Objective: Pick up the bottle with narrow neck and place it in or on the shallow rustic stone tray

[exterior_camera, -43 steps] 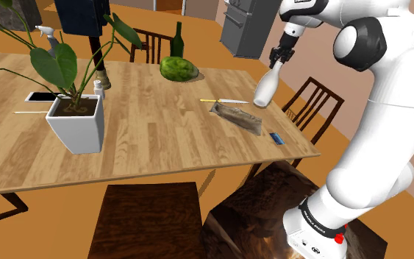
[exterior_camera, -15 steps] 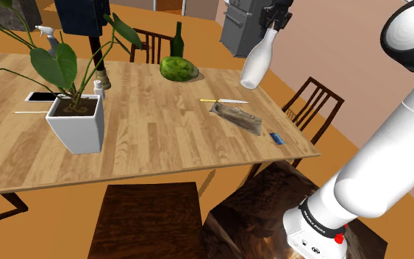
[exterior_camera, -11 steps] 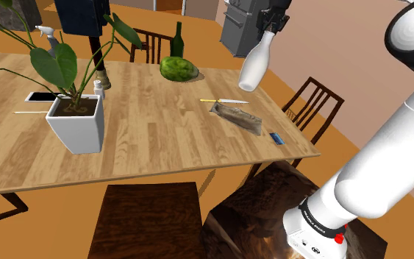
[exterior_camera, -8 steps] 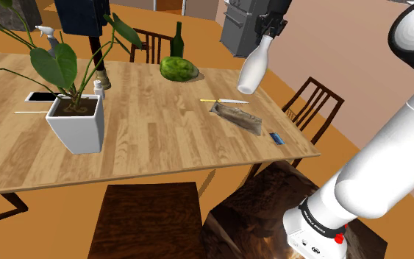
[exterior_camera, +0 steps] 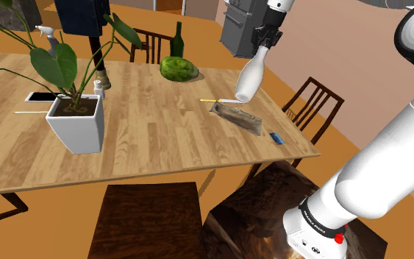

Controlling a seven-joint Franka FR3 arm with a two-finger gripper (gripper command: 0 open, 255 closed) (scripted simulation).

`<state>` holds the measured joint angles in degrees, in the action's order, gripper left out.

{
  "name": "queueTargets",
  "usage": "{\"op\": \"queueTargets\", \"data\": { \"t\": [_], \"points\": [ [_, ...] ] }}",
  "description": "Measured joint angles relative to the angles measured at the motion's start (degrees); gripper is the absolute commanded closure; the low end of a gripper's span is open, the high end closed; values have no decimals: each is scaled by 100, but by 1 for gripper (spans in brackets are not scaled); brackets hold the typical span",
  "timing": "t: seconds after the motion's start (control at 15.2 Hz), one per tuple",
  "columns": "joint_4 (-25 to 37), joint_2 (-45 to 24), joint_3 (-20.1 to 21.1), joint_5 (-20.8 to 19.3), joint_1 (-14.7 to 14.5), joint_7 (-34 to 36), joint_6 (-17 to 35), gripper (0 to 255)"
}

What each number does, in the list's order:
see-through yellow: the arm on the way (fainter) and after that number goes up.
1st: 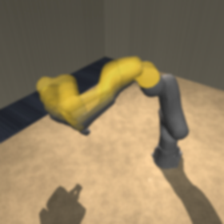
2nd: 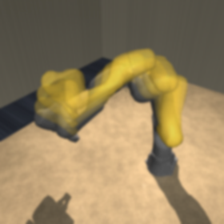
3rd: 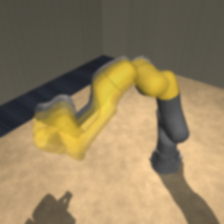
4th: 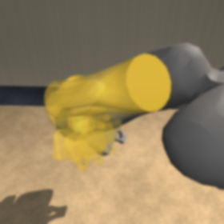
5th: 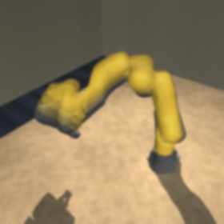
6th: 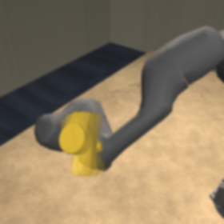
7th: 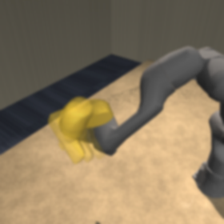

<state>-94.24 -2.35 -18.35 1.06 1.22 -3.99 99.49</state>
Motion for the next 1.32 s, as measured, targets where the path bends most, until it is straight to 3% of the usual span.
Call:
{"op": "queueTargets", "data": {
  "t": [1.32],
  "points": [
    [-1402,-49,2,25,0,-32,1449,255]
  ]
}}
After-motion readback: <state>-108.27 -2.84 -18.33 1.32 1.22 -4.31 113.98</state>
